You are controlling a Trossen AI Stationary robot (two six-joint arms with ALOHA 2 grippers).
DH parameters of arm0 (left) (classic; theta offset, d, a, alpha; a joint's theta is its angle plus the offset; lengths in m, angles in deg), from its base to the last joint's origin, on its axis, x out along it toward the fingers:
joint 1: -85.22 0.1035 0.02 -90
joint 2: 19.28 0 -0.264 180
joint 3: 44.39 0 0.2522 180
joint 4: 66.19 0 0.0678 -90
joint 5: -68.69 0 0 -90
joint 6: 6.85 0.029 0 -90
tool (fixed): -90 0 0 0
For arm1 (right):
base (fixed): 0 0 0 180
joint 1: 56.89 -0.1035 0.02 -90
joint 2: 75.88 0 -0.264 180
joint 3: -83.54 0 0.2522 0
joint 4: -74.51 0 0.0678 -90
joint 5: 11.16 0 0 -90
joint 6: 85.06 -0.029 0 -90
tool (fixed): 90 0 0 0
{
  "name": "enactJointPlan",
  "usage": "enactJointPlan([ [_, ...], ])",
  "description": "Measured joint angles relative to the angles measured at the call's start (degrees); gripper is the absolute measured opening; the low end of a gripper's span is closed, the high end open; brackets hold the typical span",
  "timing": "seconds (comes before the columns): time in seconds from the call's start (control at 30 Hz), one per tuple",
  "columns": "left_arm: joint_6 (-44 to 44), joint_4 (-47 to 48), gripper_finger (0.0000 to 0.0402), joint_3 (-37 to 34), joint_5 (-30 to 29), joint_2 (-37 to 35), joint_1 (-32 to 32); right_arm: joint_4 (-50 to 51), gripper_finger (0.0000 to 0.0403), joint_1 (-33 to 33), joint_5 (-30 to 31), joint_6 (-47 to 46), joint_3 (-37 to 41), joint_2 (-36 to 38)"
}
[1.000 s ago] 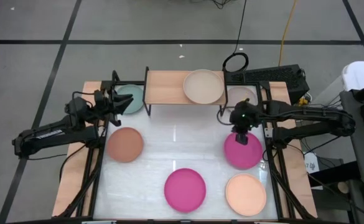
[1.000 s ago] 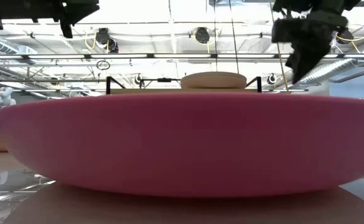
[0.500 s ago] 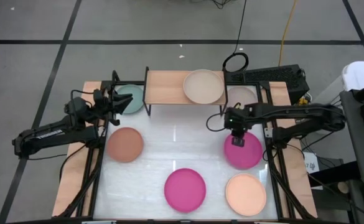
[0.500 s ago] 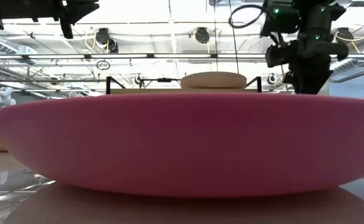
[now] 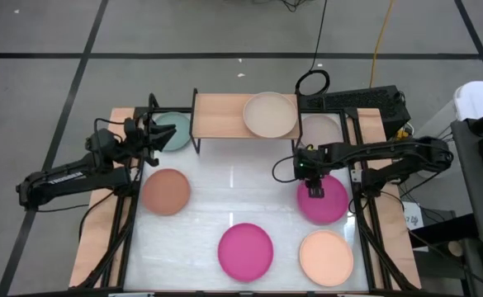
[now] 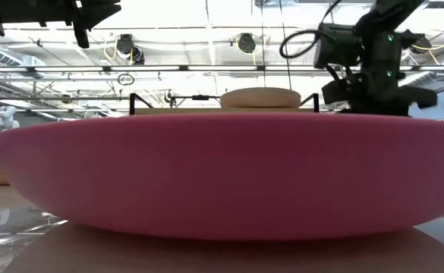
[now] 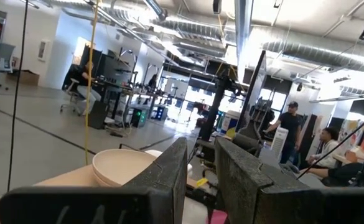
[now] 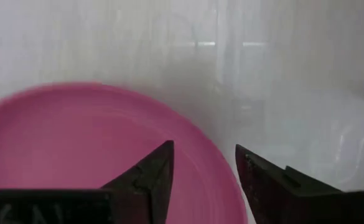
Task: Place and stack plates onto a shelf
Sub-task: Stack the top pink plate on top of the the light brown plate on the shelf
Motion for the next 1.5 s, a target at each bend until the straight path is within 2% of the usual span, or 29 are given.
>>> enactJointPlan([
  [0.27, 0.0, -0.5, 0.0088, 0.0, 0.0, 0.0, 0.0, -3.5, 0.0151, 0.1, 1.2, -0.2, 4.9, 0.0],
  [0.57, 0.0, -0.5, 0.0088, 0.0, 0.0, 0.0, 0.0, -4.1, 0.0141, 0.1, 3.0, -0.9, 5.4, 0.2],
  [0.7, 0.1, -0.5, 0.0088, 0.0, 0.0, 0.0, 0.0, -4.0, 0.0105, 0.1, 4.3, -1.3, 5.4, 0.2],
  [0.93, 0.1, -0.5, 0.0088, 0.0, 0.0, 0.0, 0.0, -4.1, 0.0013, 0.1, 4.2, -0.7, 5.3, 0.8],
  [1.13, 0.1, -0.5, 0.0088, 0.0, 0.0, 0.0, 0.0, -4.0, 0.0007, 0.1, 4.0, -1.7, 5.2, 4.2],
  [1.5, 0.1, -0.5, 0.0088, 0.1, 0.0, 0.0, 0.0, -9.5, 0.0, 0.1, 3.0, -5.2, 3.7, 15.6],
])
